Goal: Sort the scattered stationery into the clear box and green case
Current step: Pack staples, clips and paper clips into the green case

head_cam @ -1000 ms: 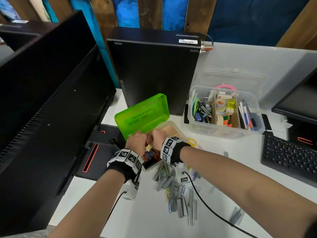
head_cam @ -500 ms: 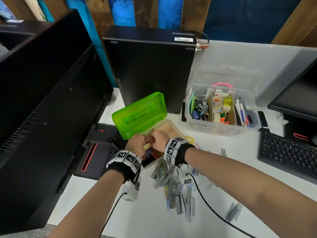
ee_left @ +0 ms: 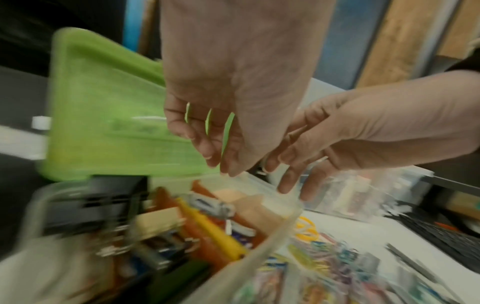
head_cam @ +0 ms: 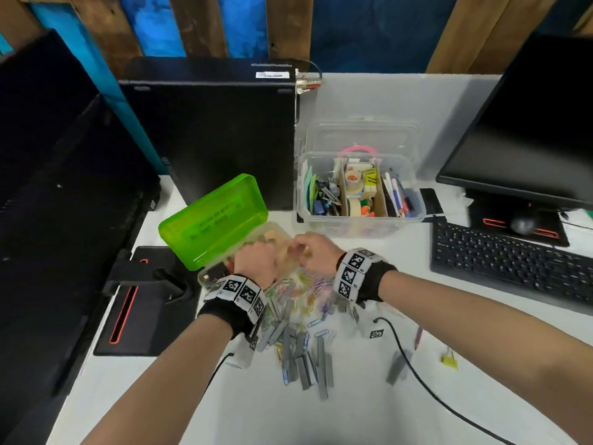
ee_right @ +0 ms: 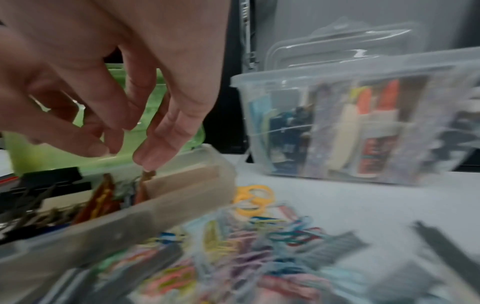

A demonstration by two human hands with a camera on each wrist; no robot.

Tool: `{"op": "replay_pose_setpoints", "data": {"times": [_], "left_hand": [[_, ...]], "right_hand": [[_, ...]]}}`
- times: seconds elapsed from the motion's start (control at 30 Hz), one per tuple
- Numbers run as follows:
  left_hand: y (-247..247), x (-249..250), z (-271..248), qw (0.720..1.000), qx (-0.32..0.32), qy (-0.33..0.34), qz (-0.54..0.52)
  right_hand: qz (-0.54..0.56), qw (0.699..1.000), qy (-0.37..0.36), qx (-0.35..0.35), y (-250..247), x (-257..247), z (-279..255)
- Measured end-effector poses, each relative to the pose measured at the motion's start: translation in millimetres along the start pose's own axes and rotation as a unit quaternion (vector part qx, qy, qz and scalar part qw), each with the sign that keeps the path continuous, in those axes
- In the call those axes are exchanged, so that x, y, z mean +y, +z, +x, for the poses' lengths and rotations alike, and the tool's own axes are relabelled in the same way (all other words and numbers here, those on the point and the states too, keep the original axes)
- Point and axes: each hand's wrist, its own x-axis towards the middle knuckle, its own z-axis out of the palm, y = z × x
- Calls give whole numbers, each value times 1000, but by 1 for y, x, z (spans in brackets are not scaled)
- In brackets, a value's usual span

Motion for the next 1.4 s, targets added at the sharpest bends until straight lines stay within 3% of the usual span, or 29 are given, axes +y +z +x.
{"op": "replay_pose_setpoints", "data": {"times": [0.1, 0.2, 0.33, 0.53, 0.7, 0.83, 1.2, 1.4], "left_hand": [[6, 40, 6, 996, 4, 90, 21], [23, 80, 15, 981, -37, 192, 3], [37, 130, 16, 960, -80, 266, -44], [47, 194, 2, 947, -94, 298, -68], [56, 232, -6, 938, -118, 305, -117], [66, 251, -11, 920, -112, 323, -192], [76, 276, -12, 932, -64, 339, -108], [67, 260, -10, 930, -39, 309, -197]], "right_hand": [[35, 997, 65, -2, -34, 40, -33], [30, 991, 132, 4, -60, 81, -71], [-32, 984, 174, -29, -74, 122, -118], [-135, 967, 183, -117, -54, 163, -182], [-139, 959, 199, -146, -44, 183, -215], [-173, 958, 152, -173, -31, 188, -231], [-152, 969, 126, -147, -35, 203, -229], [-101, 979, 142, -110, -51, 203, -213]]}}
